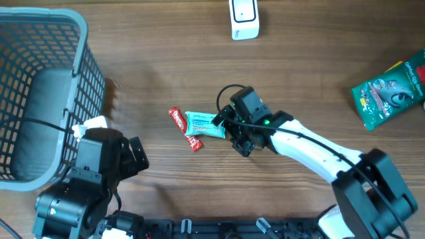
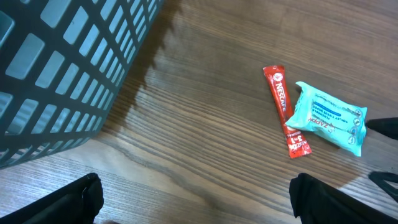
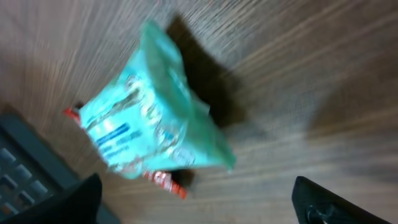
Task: Scan the item barcode
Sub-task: 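Move the right gripper to the light-blue wipes packet and grasp it, then lift the wipes packet and pull it right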
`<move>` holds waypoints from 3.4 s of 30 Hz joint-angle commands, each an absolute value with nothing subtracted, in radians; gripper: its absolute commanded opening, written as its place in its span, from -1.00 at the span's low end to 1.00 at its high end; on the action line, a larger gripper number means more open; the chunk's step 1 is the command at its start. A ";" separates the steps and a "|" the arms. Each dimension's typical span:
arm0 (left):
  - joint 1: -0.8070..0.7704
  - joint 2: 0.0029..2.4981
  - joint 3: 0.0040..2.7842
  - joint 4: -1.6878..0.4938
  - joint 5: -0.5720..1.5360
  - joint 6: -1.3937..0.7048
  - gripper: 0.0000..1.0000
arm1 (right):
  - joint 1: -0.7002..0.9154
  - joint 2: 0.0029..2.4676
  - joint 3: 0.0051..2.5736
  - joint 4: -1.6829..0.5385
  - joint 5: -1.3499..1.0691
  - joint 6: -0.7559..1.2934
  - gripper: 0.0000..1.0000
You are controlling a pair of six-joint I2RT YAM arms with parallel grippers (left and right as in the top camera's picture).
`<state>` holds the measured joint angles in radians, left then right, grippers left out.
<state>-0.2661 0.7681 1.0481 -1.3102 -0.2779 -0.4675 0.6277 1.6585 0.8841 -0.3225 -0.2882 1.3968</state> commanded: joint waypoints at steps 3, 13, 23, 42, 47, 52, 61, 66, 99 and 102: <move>-0.261 0.767 1.049 -1.310 -0.273 -0.452 1.00 | 0.631 1.740 0.856 -0.244 -0.314 1.413 0.88; -0.261 0.767 1.049 -1.310 -0.273 -0.452 1.00 | 0.632 1.827 0.856 -0.202 -0.337 1.414 0.59; -0.261 0.767 1.049 -1.310 -0.273 -0.452 1.00 | 0.632 1.941 0.856 -0.101 -0.325 1.411 -0.26; -0.261 0.767 1.049 -1.310 -0.273 -0.452 1.00 | 0.482 1.644 0.857 -0.470 -0.651 1.338 -0.91; -0.261 0.767 1.049 -1.310 -0.273 -0.452 1.00 | 0.443 1.508 0.857 -0.495 -0.838 1.375 -0.91; -0.261 0.767 1.049 -1.310 -0.273 -0.452 1.00 | 0.443 1.452 0.857 -0.490 -1.061 1.472 -0.91; -0.261 0.767 1.049 -1.310 -0.273 -0.452 1.00 | 0.443 1.454 0.857 -0.625 -1.153 1.779 -0.91; -0.261 0.767 1.049 -1.310 -0.273 -0.452 1.00 | 0.443 1.454 0.857 -0.599 -1.153 1.894 -0.91; -0.261 0.767 1.049 -1.310 -0.273 -0.452 1.00 | 0.108 1.573 0.858 -0.980 -1.272 2.068 -0.91; -0.261 0.767 1.049 -1.310 -0.273 -0.452 1.00 | 0.059 1.625 0.858 -1.029 -1.274 2.067 -0.91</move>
<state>-0.2661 0.7681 1.0481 -1.3102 -0.2779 -0.4675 0.1059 1.5646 0.8532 -0.9939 -1.2572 2.0460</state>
